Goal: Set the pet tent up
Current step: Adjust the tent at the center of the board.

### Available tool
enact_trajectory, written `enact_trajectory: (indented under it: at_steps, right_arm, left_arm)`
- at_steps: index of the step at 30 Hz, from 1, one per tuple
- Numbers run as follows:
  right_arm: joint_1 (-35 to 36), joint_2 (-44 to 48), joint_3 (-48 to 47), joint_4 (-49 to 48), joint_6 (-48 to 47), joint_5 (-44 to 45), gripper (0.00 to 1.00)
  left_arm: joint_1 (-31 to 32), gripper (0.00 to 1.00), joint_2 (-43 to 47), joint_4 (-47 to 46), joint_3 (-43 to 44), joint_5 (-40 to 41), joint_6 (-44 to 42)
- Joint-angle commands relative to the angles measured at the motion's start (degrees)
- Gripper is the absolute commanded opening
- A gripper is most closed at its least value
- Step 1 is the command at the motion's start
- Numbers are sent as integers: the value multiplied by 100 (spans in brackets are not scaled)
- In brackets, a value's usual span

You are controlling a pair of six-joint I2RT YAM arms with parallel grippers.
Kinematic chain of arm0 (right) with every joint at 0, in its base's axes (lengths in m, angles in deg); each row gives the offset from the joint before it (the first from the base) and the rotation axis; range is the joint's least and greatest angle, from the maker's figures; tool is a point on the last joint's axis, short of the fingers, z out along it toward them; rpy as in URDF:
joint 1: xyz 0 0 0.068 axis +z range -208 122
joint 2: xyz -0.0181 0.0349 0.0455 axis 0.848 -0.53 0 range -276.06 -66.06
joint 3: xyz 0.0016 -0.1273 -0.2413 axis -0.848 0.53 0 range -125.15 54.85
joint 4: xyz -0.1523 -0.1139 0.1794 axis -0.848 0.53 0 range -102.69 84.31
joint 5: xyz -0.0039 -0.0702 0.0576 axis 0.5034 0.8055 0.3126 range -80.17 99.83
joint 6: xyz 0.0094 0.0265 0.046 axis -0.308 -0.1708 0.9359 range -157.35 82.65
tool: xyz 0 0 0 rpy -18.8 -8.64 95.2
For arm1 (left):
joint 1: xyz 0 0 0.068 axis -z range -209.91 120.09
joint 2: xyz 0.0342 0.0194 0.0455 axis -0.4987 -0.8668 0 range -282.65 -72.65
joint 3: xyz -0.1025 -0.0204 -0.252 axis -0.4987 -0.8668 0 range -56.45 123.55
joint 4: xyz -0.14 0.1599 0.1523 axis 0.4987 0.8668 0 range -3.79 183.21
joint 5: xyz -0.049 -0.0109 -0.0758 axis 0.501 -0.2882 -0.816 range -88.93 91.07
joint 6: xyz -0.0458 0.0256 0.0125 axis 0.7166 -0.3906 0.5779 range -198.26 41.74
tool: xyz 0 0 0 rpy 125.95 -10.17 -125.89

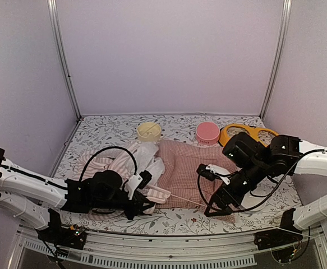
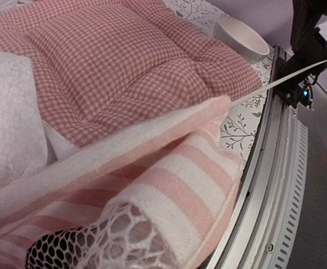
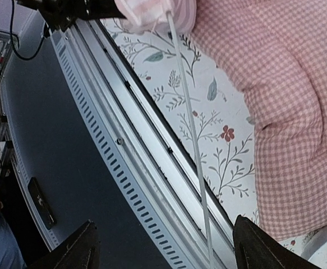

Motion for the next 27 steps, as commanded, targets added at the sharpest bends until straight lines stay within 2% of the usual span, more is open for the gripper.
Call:
enact_trajectory:
  at_steps: [1,5,11,13,16,18,27]
  right_arm:
    - [181,33,297,333,25,-180,83]
    - [218,96,328,450,87,-280,80]
    - [233,-40,315,574,199,-190,63]
    - [232,-111,323,448,224,-208,51]
    - [231,-342,58,257,244,177,16]
    - [226,-643,-345,286,228,880,1]
    - [-671,-1997,-2181,-48,-110,2754,0]
  left_arm:
    - [-105,0,148,-190,-62,-125,25]
    - [-160,0,237,-97,-78,-157,-1]
    - [-238,0,465,-43,-131,-156,-3]
    - [-256,0,506,-35,-92,-188,-25]
    - [-289,0,553,32,5,-198,-95]
    - [-334,0,605,126,99,-159,-156]
    - [-1138,0,604,339,813,-395,-536]
